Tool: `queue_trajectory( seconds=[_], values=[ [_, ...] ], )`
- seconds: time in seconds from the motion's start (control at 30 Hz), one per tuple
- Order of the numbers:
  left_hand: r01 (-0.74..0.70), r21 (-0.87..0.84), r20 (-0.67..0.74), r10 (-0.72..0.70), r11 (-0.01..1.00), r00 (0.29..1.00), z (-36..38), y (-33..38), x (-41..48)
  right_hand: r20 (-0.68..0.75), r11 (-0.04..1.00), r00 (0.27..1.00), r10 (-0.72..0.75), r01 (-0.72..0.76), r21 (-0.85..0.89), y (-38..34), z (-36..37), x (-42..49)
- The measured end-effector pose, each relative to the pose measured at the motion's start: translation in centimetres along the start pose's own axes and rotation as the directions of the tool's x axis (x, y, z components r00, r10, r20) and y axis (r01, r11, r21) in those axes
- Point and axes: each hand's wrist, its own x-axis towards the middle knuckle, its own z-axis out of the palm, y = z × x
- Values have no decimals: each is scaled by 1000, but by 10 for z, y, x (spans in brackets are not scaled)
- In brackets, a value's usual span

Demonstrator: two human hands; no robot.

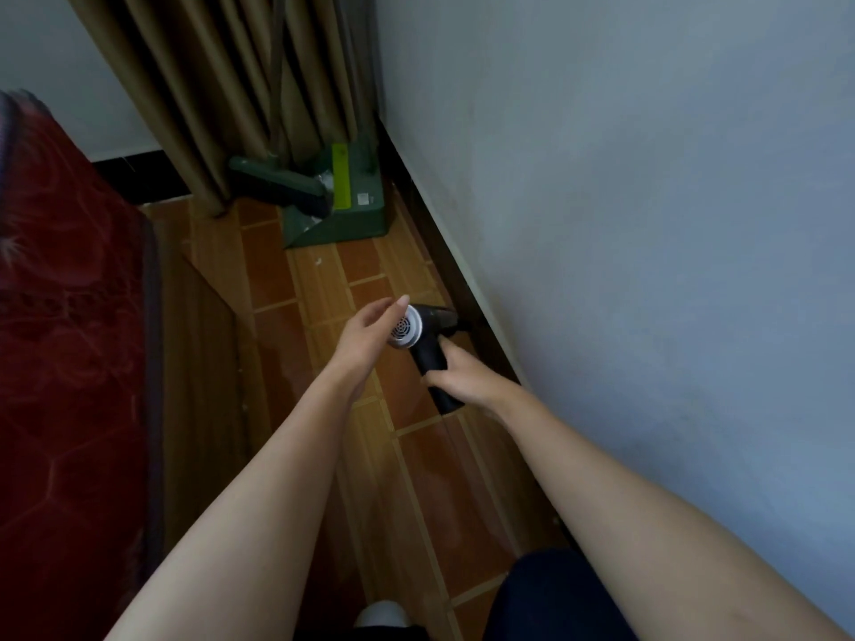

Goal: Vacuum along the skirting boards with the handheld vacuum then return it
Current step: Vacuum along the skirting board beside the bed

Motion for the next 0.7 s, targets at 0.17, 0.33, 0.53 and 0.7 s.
queue_trajectory(
  seconds=[0.17,0.33,0.53,0.7],
  values=[
    [28,94,-67,-22,995,997,0,-5,5,25,999,998,-51,51,-9,3,9,8],
    [88,-17,-227,-89,996,970,-8,-12,11,-1,996,997,-71,71,57,10,15,11],
    [60,-211,-352,-133,976,926,-21,-18,9,-90,998,994,-56,59,27,11,22,16],
    [73,-334,-249,-163,940,955,-19,-24,11,-147,989,983,-108,121,82,2,33,26]
  ],
)
